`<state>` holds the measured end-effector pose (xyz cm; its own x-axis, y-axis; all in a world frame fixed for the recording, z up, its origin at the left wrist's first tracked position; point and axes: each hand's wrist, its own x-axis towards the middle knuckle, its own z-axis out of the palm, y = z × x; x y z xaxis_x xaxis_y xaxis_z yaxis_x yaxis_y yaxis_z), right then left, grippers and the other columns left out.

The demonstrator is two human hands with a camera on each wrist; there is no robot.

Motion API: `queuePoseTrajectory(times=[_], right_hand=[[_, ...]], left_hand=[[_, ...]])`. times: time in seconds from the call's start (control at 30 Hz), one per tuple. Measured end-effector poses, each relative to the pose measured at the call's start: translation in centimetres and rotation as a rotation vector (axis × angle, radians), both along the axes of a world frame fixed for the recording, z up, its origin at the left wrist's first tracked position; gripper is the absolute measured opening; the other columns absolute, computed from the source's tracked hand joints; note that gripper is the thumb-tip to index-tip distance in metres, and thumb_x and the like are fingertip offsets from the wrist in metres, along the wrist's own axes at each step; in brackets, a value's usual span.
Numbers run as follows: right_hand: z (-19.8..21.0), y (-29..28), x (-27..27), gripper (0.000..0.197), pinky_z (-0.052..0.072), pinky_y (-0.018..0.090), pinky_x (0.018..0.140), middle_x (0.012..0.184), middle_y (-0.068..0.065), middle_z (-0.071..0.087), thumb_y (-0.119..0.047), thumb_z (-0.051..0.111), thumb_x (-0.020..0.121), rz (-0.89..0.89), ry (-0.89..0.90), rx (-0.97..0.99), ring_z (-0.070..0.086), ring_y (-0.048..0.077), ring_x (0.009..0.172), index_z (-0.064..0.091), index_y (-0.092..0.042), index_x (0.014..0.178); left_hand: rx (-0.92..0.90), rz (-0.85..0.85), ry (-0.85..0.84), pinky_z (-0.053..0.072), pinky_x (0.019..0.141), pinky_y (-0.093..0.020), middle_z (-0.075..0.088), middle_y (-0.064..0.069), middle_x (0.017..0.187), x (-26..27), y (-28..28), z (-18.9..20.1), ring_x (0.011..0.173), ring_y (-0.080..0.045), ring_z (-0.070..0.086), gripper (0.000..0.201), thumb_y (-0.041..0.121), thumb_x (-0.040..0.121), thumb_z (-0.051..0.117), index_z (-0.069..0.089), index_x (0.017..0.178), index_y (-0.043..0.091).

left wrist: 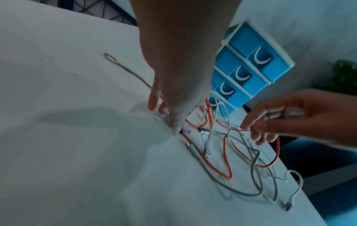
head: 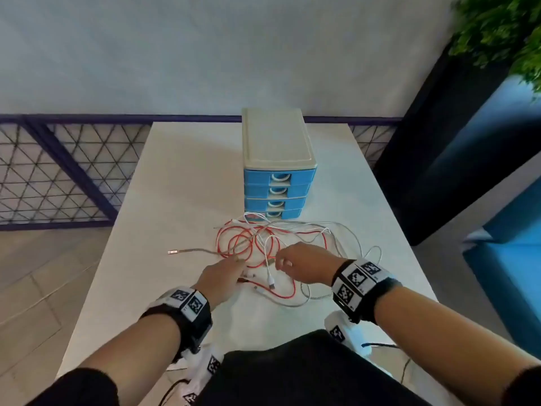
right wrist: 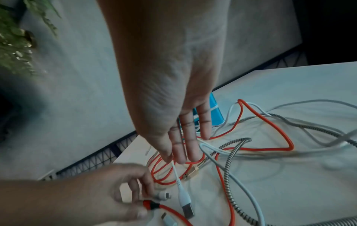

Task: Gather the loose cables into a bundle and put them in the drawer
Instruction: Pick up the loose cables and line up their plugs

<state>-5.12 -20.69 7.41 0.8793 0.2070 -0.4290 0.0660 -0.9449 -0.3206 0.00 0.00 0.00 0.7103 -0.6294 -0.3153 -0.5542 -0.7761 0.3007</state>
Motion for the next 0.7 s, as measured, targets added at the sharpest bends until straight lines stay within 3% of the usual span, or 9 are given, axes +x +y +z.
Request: queuePoseTrajectory(times=[0.07,0.2,0.3,0.4,0.47,0.5,0.6,0.63,0.7], right_hand=[[0.2,-0.3,0.2,0.025,0.048,0.034,0.087,0.117,-0.001,0.066,-0.027,0.043,0.097,-0.055,0.006,0.018,0.059,0.021,0.107,0.065,-0.025,0.109],[1.0,-0.4,0.2,0.030,0.041,0.023,0.080,0.118,0.003,0.066,-0.013,0.043,0.095,-0.148,-0.010,0.186,0.058,0.018,0.104,0.068,-0.021,0.110],[2.0,-0.3,0.9,0.035,0.041,0.024,0.096,0.125,0.008,0.063,-0.005,0.048,0.093,-0.156,0.056,0.400,0.056,0.020,0.114,0.060,-0.012,0.124],[2.8,-0.3,0.8,0.039,0.039,0.033,0.106,0.127,0.007,0.062,-0.013,0.054,0.093,-0.115,0.224,0.566,0.055,0.018,0.118,0.050,-0.013,0.132],[3.1,-0.6,0.4,0.028,0.047,0.028,0.097,0.108,0.008,0.068,-0.016,0.048,0.098,-0.129,0.234,0.665,0.064,0.019,0.105,0.053,-0.007,0.123],[3.4,-0.8,0.3,0.022,0.050,0.022,0.086,0.094,0.008,0.069,-0.016,0.042,0.101,-0.182,0.225,0.706,0.066,0.019,0.092,0.055,-0.003,0.114],[4.1,-1.4,0.9,0.031,0.046,0.020,0.058,0.061,0.002,0.052,-0.019,0.035,0.104,-0.398,0.065,0.761,0.053,0.014,0.056,0.054,-0.013,0.080],[3.9,-1.7,1.3,0.030,0.043,0.022,0.054,0.059,0.001,0.044,-0.021,0.034,0.104,-0.485,0.039,0.813,0.046,0.012,0.049,0.053,-0.014,0.082],[3.9,-2.2,1.9,0.022,0.038,0.024,0.048,0.061,0.001,0.036,-0.019,0.032,0.104,-0.608,0.008,0.890,0.036,0.008,0.041,0.052,-0.013,0.100]], left_hand=[[0.019,0.038,0.008,0.045,0.081,-0.037,0.055,-0.001,0.118,0.1,0.3,-0.4,0.111,-0.025,0.055,0.022,0.028,0.088,0.052,0.054,0.108,0.018],[-0.022,0.076,0.119,0.044,0.077,-0.033,0.059,0.006,0.103,0.4,0.6,0.1,0.100,-0.020,0.058,0.014,0.028,0.085,0.055,0.056,0.098,0.026],[-0.221,0.055,0.161,0.045,0.071,-0.027,0.059,0.013,0.081,1.1,-0.8,4.0,0.080,-0.010,0.057,0.011,0.033,0.082,0.065,0.055,0.079,0.034],[-0.447,0.031,0.204,0.040,0.061,-0.019,0.058,0.009,0.069,1.2,-2.9,8.4,0.064,-0.005,0.051,0.022,0.029,0.079,0.073,0.056,0.066,0.035],[-0.634,0.114,0.288,0.047,0.065,-0.024,0.066,0.004,0.071,1.4,-4.2,10.5,0.064,-0.007,0.058,0.011,0.027,0.080,0.073,0.064,0.073,0.028],[-0.740,0.172,0.345,0.051,0.068,-0.026,0.070,0.003,0.073,1.6,-4.8,11.2,0.066,-0.008,0.063,0.007,0.027,0.082,0.071,0.065,0.080,0.023],[-1.012,0.325,0.493,0.054,0.063,-0.021,0.070,0.000,0.077,2.1,-6.3,12.2,0.066,-0.007,0.066,0.016,0.026,0.094,0.053,0.053,0.097,0.010],[-0.999,0.328,0.446,0.051,0.060,-0.017,0.067,0.001,0.077,2.2,-6.6,12.1,0.063,-0.003,0.063,0.016,0.026,0.097,0.047,0.049,0.098,0.010],[-0.767,0.158,0.226,0.046,0.060,-0.019,0.062,0.005,0.076,2.4,-6.9,10.5,0.063,-0.003,0.059,0.013,0.025,0.098,0.044,0.050,0.092,0.015]])
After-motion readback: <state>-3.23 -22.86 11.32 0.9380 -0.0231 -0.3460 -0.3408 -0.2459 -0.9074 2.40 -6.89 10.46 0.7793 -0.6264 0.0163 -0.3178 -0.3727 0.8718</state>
